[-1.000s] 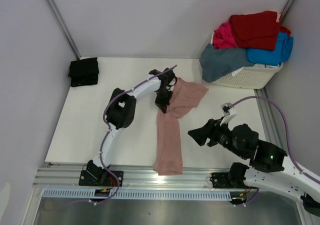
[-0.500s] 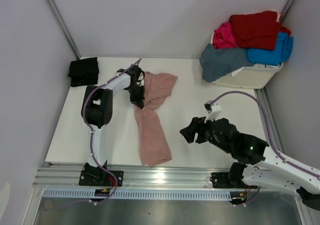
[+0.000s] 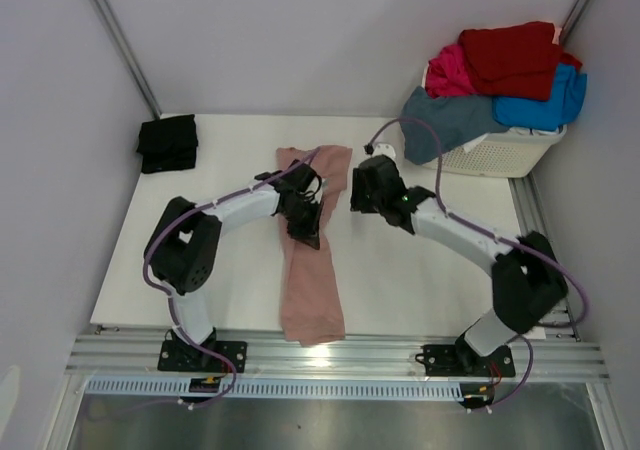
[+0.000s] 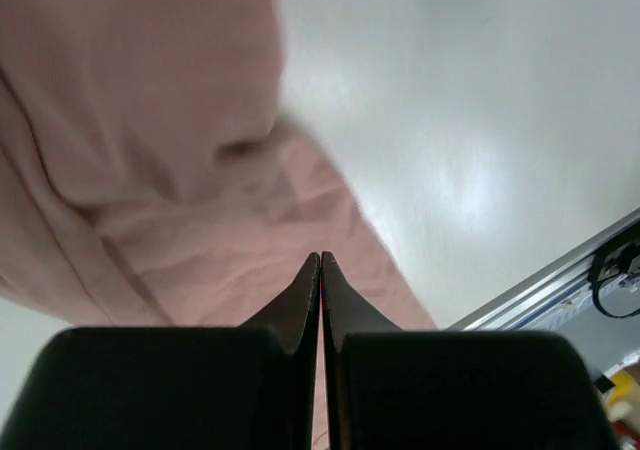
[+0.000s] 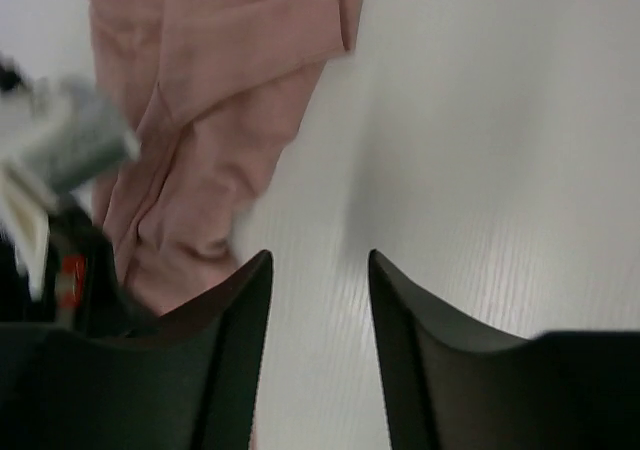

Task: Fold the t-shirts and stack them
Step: Rotate the tshirt 90 degrees

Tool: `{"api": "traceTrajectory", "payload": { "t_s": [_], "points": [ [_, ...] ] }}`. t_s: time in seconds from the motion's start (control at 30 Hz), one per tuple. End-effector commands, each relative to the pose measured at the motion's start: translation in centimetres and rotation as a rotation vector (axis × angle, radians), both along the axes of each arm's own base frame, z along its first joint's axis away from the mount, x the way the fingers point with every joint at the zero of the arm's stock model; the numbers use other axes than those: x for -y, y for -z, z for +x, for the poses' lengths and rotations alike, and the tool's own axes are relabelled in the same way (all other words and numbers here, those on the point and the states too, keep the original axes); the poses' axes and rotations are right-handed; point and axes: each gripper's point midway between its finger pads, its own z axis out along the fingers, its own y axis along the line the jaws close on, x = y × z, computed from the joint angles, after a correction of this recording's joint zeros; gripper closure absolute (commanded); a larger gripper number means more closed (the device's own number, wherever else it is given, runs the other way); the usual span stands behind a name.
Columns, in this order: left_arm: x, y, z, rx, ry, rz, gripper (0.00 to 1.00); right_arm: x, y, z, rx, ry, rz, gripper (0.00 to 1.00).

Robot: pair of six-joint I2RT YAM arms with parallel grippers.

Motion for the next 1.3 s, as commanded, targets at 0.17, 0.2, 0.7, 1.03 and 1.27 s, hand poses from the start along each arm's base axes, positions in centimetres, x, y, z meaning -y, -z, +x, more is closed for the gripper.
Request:
{"api": "traceTrajectory", "payload": {
  "t_s": [0.17, 0.2, 0.7, 1.03, 1.27],
  "points": [
    [-1.3, 0.6, -3.9, -0.012, -0.075, 0.013, 0.99, -5.6, 2.0, 10.1, -0.041, -0.059, -0.007, 0.61],
    [-1.8, 1.0, -4.8, -0.024, -0.074, 0.027, 0.99, -6.1, 2.4, 10.6, -0.047, -0.065, -0.007, 0.61],
    [0.0, 0.1, -11.2, -0.005, 0.024, 0.079, 0.99, -8.2, 10.2, 15.5, -0.198, -0.068, -0.014, 0.54],
    [1.4, 2.2, -14.3, -0.081, 0.119, 0.128, 0.99, -9.2, 12.9, 16.3, -0.231, -0.082, -0.012, 0.69],
    [1.3, 4.4, -17.0, -0.154, 0.191, 0.181, 0.99, -9.2, 14.6, 17.7, -0.234, -0.072, -0.022, 0.86]
  ]
}}
